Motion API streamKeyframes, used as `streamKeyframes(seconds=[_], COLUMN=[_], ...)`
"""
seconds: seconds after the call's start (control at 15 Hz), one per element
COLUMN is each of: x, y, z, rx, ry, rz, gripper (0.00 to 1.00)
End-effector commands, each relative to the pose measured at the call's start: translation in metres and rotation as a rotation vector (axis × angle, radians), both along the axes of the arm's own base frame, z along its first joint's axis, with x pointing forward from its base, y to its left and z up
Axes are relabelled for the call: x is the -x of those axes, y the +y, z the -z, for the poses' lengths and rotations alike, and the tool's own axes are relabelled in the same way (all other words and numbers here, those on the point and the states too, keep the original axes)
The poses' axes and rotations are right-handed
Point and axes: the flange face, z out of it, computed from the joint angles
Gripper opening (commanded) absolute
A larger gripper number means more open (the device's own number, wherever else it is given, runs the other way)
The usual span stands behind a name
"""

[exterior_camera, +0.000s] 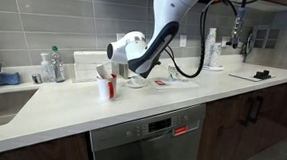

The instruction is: Remove the spoon from the paper cup and put it on the table

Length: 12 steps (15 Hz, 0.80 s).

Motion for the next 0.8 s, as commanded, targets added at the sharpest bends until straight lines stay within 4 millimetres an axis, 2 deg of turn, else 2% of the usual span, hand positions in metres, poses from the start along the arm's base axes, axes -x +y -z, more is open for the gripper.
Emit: streamKeyframes(seconds=[0.0,0.27,0.73], x=[0.005,0.005,0.002], y=[-0.005,-0.007,-0.023], z=[0.023,0.038,0.046], rx=[-0.008,-0.038,-0.089], ry=[-0.007,-0.046,-0.108], rz=[-0.024,-0.064,-0.142], gripper=[0.01,0.01,0.01])
